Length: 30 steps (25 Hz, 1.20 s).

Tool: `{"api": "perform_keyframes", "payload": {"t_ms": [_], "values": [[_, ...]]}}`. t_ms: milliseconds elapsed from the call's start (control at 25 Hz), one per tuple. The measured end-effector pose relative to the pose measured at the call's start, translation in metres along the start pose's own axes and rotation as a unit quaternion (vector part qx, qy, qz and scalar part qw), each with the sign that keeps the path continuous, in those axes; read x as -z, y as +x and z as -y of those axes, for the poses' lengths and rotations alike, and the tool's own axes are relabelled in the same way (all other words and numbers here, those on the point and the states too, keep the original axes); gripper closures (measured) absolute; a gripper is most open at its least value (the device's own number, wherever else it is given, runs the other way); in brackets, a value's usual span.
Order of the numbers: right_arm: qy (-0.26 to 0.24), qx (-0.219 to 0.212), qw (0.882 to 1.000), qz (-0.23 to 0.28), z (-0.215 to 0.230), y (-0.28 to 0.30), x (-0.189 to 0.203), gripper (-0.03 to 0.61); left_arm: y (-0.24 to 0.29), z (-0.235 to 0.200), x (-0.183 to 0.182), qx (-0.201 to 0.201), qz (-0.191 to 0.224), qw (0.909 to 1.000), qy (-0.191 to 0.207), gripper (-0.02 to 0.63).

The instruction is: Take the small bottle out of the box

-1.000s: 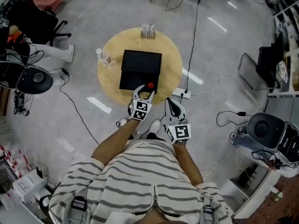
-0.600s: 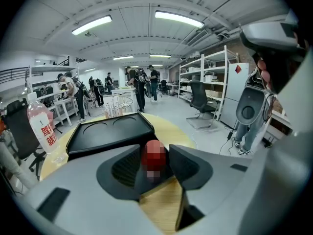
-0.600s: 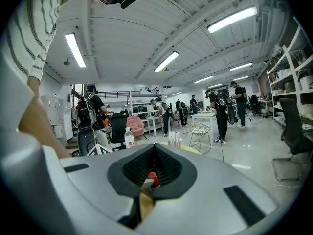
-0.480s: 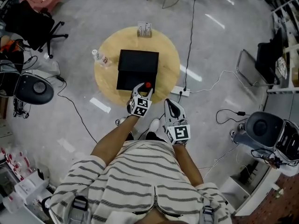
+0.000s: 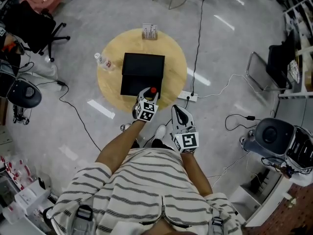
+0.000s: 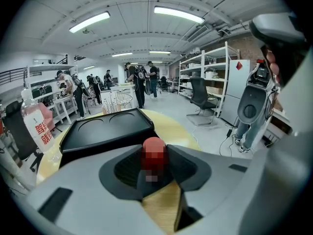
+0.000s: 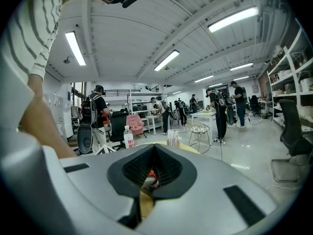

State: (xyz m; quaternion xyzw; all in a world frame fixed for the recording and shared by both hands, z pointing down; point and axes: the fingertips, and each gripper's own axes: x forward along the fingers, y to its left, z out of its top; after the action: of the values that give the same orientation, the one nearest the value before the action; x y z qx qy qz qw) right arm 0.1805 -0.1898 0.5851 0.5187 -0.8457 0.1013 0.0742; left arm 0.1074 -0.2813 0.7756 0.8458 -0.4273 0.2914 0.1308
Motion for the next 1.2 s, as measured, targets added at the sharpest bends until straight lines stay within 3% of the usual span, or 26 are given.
{"api": "perform_keyframes", "payload": {"t_ms": [640,1200], "values": [[-0.004,0.004,1.0,-0.005,0.003,-0.003,0.004,0.567,0.002,-0.002,-0.001,0.002,0.004,0.9998,-0.017,0.469],[-0.004,-0.002,1.0,-0.001,-0.008,0.006,0.003,0.566,-0.035,-0.016,-0.026,-0.015,0.049,0.9982,-0.031,0.469]]}}
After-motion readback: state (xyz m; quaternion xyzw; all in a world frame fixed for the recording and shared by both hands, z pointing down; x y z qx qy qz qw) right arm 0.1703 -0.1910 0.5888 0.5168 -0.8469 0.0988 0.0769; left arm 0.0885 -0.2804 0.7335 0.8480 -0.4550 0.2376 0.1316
